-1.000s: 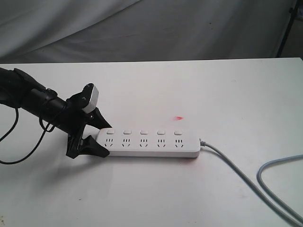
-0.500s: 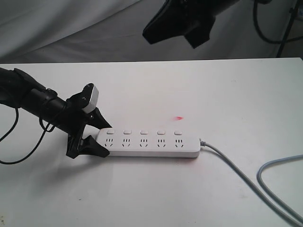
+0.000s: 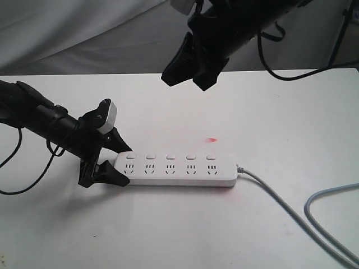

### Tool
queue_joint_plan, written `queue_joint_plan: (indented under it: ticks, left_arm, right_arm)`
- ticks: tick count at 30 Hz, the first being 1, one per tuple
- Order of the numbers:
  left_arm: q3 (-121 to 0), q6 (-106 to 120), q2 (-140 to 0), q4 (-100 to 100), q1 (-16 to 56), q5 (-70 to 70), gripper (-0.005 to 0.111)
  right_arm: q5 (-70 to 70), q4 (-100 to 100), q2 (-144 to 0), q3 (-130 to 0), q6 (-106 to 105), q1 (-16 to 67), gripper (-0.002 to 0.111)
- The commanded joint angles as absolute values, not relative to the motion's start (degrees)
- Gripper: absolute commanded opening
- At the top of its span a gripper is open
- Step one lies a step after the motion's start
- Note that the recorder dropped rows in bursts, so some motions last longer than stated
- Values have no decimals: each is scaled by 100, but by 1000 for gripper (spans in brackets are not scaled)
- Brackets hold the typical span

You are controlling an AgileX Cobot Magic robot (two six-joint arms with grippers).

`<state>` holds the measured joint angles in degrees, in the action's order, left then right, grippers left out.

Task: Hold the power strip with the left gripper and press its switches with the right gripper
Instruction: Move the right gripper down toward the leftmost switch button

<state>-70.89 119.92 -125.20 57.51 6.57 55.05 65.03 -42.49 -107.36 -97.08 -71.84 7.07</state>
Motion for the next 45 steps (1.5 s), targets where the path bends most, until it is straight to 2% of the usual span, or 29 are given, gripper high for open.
queue_joint_plan:
  ticks: [1, 10, 19, 24, 36, 45]
  left_arm:
    - [-7071, 12004, -12526, 5761, 687, 5390, 39]
    - [-7071, 12004, -12526, 5761, 687, 5390, 39]
    - [-7071, 12004, -12526, 5761, 687, 5390, 39]
    - [-7071, 12004, -12526, 5761, 687, 5390, 39]
    - [-7071, 12004, -12526, 5761, 687, 5390, 39]
    - [-7071, 12004, -12526, 5761, 687, 5390, 39]
  right_arm:
    - [6113, -4280, -10790, -9744, -7618, 817, 4]
    - [5721, -4441, -10924, -9744, -7720, 925, 44]
    - [5431, -4534, -11474, -9744, -7648, 948, 69]
    - [5232, -4597, -11708, -9744, -7648, 974, 73]
    - [4936, -5283, -11758, -9744, -7532, 974, 73]
    - [4324, -4635, -12152, -9744, -7816, 1268, 73]
